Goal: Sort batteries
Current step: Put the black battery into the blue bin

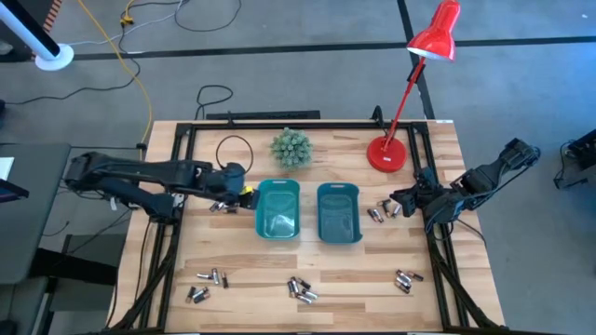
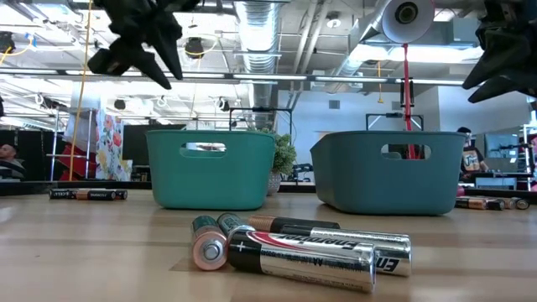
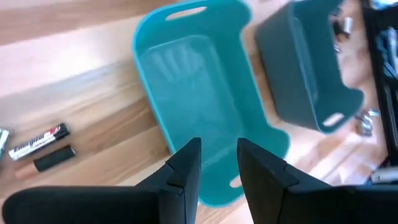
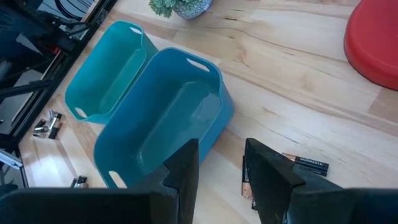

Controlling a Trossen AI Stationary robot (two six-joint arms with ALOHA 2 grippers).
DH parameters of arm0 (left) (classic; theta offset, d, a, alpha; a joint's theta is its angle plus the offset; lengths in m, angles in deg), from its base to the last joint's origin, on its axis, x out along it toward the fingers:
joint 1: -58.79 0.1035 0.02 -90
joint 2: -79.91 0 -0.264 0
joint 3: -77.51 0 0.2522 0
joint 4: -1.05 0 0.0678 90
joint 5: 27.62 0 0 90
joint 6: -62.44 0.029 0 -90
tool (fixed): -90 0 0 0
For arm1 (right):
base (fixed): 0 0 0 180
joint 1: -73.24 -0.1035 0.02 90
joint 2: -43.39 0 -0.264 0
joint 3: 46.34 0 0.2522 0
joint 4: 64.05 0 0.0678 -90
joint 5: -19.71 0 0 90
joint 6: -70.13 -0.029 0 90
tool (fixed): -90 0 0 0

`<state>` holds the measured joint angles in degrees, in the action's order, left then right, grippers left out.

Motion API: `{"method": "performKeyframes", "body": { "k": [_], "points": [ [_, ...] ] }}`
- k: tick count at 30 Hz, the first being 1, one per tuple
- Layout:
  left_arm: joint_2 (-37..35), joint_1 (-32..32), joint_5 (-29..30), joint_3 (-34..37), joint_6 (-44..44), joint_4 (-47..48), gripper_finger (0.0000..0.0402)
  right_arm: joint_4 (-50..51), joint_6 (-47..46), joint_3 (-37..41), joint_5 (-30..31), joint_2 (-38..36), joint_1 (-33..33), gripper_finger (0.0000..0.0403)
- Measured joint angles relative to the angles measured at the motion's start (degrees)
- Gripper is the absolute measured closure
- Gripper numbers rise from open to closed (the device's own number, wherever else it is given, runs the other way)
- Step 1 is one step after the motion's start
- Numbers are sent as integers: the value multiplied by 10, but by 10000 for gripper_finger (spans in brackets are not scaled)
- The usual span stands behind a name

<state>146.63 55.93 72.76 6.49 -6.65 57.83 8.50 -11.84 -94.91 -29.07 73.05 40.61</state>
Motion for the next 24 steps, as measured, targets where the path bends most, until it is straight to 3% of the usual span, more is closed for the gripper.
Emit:
{"method": "performKeyframes", "body": {
  "k": [7,11,14,18,21,24],
  "points": [
    [-11,-2,5,0,125,4,301,-1,2,0,7,0,32,255],
    [-11,-23,40,33,259,-45,301,-81,116,0,10,4,56,254],
    [-27,-47,40,91,303,-118,301,-203,247,0,11,17,78,249],
    [-82,-73,50,202,345,-281,301,-350,397,-9,11,54,114,245],
    [-134,-88,43,278,373,-396,301,-341,432,-51,-2,94,146,245],
    [-194,-94,28,326,387,-438,301,-285,458,-108,-59,140,186,245]
  ]
}}
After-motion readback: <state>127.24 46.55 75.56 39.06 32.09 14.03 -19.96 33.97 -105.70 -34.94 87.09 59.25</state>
